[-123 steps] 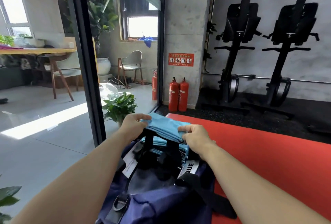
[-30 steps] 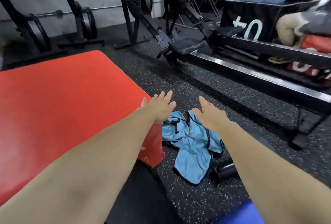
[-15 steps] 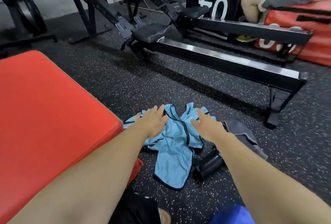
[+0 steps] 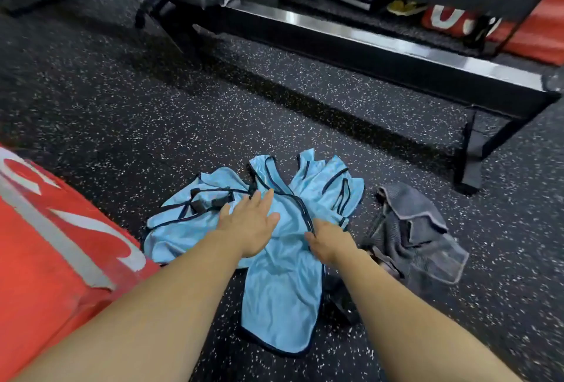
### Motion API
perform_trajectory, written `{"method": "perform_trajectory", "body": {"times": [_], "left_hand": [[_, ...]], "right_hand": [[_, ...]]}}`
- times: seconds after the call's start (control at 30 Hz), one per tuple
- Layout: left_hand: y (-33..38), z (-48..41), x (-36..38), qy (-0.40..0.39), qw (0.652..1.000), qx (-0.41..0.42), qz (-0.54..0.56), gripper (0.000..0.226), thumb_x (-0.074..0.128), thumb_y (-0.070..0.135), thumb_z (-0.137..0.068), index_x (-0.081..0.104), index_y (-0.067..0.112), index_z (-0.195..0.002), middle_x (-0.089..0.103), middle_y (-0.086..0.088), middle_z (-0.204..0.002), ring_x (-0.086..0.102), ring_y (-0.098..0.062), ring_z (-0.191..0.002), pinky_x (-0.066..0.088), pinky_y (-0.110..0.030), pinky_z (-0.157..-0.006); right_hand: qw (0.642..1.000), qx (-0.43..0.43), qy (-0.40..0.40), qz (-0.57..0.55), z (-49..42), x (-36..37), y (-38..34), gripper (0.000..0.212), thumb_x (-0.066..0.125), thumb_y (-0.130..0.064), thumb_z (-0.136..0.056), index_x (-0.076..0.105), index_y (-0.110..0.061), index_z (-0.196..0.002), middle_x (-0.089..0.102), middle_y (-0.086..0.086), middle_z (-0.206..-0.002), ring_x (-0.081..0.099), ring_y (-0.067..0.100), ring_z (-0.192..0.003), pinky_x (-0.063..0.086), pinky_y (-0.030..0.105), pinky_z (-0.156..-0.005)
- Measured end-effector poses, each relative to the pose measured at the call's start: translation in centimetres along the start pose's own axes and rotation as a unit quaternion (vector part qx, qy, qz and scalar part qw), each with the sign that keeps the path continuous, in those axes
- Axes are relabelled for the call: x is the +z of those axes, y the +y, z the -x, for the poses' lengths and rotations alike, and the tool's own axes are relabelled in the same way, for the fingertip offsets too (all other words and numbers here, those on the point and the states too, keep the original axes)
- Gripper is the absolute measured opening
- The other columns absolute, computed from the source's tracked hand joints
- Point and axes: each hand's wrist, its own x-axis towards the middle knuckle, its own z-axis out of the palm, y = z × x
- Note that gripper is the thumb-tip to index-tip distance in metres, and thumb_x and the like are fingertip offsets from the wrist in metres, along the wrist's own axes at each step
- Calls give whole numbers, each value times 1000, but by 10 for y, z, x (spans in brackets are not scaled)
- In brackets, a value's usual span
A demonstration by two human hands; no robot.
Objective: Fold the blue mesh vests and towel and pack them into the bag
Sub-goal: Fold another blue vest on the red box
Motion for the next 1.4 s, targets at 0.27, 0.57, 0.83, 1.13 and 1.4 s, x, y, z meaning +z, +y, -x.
{"method": "perform_trajectory", "body": {"times": [0.27, 0.57, 0.83, 1.13, 1.4], "left_hand": [[-29, -35, 41, -43, 999, -2, -12, 59, 16, 47, -105, -9, 31, -156, -7, 2, -165, 0, -20, -152, 1, -50, -121], [-20, -18, 30, -46, 999, 18, 4, 60, 19, 46, -105, -9, 29, -156, -8, 1, -165, 1, -21, -152, 7, -48, -121], [2, 67, -42, 26, 999, 19, -1, 63, 28, 42, -105, -6, 28, -157, -4, 1, -165, 15, -25, -150, 22, -47, -117], [31, 198, -108, 119, 993, 11, 17, 77, 47, 43, -100, -2, 27, -157, -1, 0, -165, 27, -28, -146, 29, -46, -115], [61, 294, -134, 202, 971, 40, 119, 71, 73, 61, -69, 57, 21, -125, 64, 0, -117, 59, -20, -109, 48, -42, -95]], "right_hand": [[998, 44, -27, 19, -62, 39, -16, 55, 32, -45, -102, 29, -15, -148, 8, 21, -159, 13, 34, -146, 19, 47, -115], [984, 56, 157, -66, -50, 16, -16, 26, 45, -19, -97, 62, -7, -113, 51, 13, -124, 59, 35, -102, 46, 37, -87], [948, 1, 219, -232, 42, -66, -24, 41, 46, -1, -88, 62, -16, -122, 63, 3, -122, 59, 26, -108, 44, 30, -80], [889, -112, 159, -414, 178, -149, -78, 31, 53, 11, -85, 71, -14, -80, 62, 5, -72, 46, 15, -53, 36, 19, -44], [875, -134, 116, -450, 272, -167, -135, 31, 64, -9, -87, 65, -5, -118, 66, 13, -120, 63, 20, -93, 53, 32, -83]]}}
